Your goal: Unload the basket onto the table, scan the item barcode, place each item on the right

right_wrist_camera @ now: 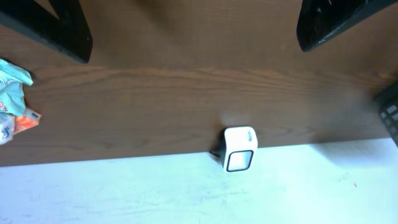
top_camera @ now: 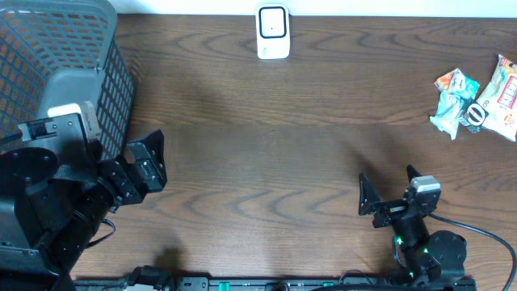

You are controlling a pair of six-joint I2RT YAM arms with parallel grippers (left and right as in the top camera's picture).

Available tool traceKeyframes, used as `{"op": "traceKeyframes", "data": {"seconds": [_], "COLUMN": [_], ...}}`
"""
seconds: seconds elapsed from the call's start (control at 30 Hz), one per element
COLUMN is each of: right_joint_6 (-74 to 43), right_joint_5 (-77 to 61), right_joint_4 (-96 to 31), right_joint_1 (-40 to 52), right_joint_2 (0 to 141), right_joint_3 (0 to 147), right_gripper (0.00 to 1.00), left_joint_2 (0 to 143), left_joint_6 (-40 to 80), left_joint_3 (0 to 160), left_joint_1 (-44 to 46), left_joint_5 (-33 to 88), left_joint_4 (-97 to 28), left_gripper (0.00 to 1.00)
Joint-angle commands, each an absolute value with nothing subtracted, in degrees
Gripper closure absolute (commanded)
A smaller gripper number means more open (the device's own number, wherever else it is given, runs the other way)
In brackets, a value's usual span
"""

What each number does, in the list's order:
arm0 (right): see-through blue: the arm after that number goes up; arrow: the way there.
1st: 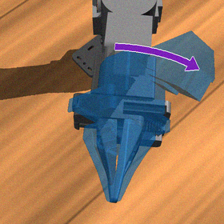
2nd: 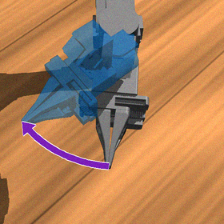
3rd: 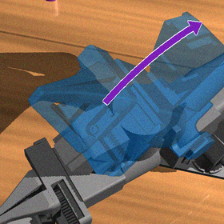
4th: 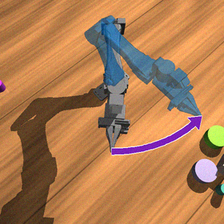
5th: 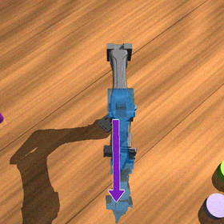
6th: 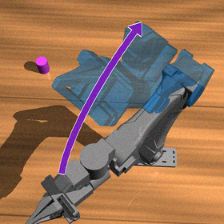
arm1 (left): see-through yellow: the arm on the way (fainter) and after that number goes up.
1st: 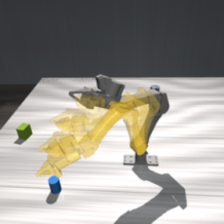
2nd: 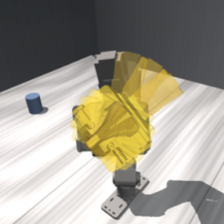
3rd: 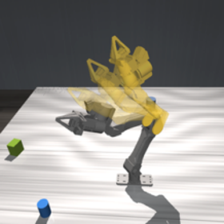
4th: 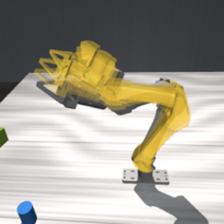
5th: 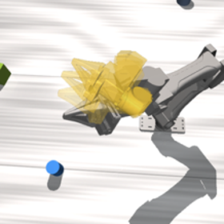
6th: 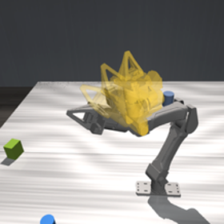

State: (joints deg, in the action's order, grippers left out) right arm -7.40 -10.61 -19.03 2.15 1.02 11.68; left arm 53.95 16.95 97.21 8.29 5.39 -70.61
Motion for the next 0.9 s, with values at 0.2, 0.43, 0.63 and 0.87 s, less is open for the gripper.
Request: {"op": "traceKeyframes", "data": {"seconds": [0.2, 0.43, 0.63, 0.87], "right_joint_6": [-6.07, -5.85, -3.46, -1.58], "right_joint_5": [-11.07, -11.09, -11.11, -10.9], "right_joint_4": [-10.39, -5.72, -2.59, 1.83], "right_joint_1": [1.85, 1.85, 1.91, 1.93], "right_joint_2": [0.3, 0.3, 0.3, 0.3], "right_joint_3": [5.72, 2.7, 1.85, 0.3], "right_gripper": [0.01, 0.01, 0.01, 0.01], "left_joint_2": [53.95, 53.95, 53.95, 53.95], "left_joint_6": [17.47, 17.47, 17.47, 17.47], "left_joint_3": [97.62, 97.62, 97.62, 97.62], "left_joint_1": [8.05, 8.05, 8.05, 8.05], "left_joint_5": [4.64, 4.64, 4.64, 4.64], "left_joint_4": [-70.72, -70.72, -70.72, -70.72], "left_gripper": [0.02, 0.02, 0.02, 0.02]}}
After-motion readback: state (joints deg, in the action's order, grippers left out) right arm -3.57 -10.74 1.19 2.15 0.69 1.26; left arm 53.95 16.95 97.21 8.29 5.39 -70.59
